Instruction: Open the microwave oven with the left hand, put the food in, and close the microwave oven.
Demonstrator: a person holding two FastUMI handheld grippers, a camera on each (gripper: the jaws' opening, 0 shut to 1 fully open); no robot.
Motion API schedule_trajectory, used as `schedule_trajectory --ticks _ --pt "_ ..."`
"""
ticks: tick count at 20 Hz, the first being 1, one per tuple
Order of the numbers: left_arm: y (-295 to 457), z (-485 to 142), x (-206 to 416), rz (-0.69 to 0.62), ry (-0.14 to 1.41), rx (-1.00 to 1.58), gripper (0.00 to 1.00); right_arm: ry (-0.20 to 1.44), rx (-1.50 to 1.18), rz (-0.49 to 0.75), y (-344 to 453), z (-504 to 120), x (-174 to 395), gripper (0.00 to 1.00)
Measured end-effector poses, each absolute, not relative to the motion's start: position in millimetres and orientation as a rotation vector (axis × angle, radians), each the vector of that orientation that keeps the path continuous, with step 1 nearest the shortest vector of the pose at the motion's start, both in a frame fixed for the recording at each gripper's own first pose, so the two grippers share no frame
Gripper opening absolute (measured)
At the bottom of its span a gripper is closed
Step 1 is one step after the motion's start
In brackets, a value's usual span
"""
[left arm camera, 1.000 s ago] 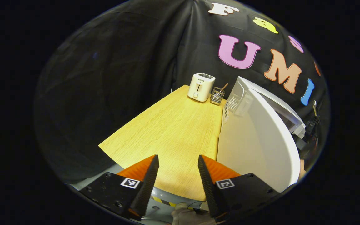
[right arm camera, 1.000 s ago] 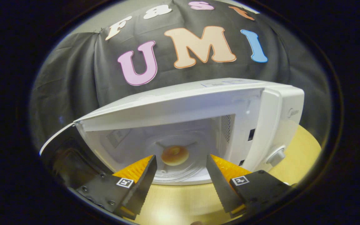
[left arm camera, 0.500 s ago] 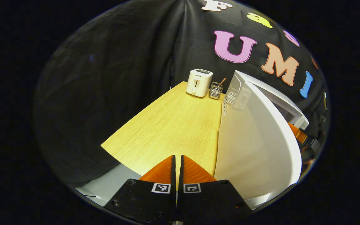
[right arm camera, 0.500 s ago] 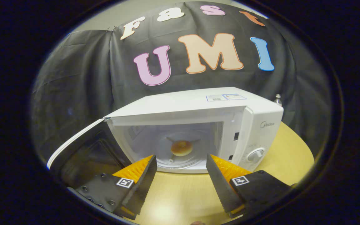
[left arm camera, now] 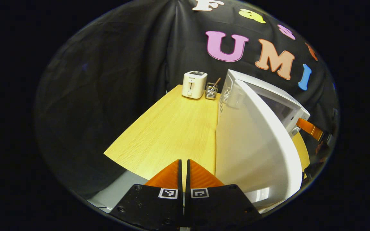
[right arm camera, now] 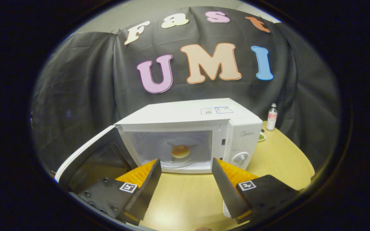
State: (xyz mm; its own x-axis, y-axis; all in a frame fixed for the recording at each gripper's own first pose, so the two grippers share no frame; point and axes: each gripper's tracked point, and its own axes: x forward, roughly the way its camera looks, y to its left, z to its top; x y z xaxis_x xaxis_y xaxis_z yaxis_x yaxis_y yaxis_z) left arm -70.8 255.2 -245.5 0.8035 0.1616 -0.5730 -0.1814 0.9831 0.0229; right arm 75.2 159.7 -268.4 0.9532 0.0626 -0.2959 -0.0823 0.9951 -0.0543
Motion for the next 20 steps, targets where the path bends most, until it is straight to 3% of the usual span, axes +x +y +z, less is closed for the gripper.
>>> schedule_trajectory --ticks 4,5,8,9,10,20 --pt "232.3 -239.2 -76.6 0.14 0.601 -0.017 0.01 0.308 -0.077 0.084 152.2 -260.6 59.1 0.92" --pt "226.5 -238.0 -78.2 0.133 0.598 -0.016 0.01 0.309 -0.066 0.089 151.1 -257.2 54.9 0.98" --pt "216.4 -233.0 -81.7 0.127 0.583 0.001 0.01 0.302 -0.068 0.086 138.2 -245.3 44.7 0.98" --pt "212.8 -232.6 -83.9 0.127 0.586 0.001 0.01 0.299 -0.071 0.081 133.1 -240.8 40.9 0.98" --pt "209.9 -233.3 -86.3 0.126 0.593 -0.002 0.0 0.297 -0.07 0.076 127.9 -237.6 37.2 0.92" --pt "133.0 -225.9 -68.0 -0.017 0.597 0.068 0.01 0.253 -0.09 -0.026 53.9 -200.2 -0.8 0.92"
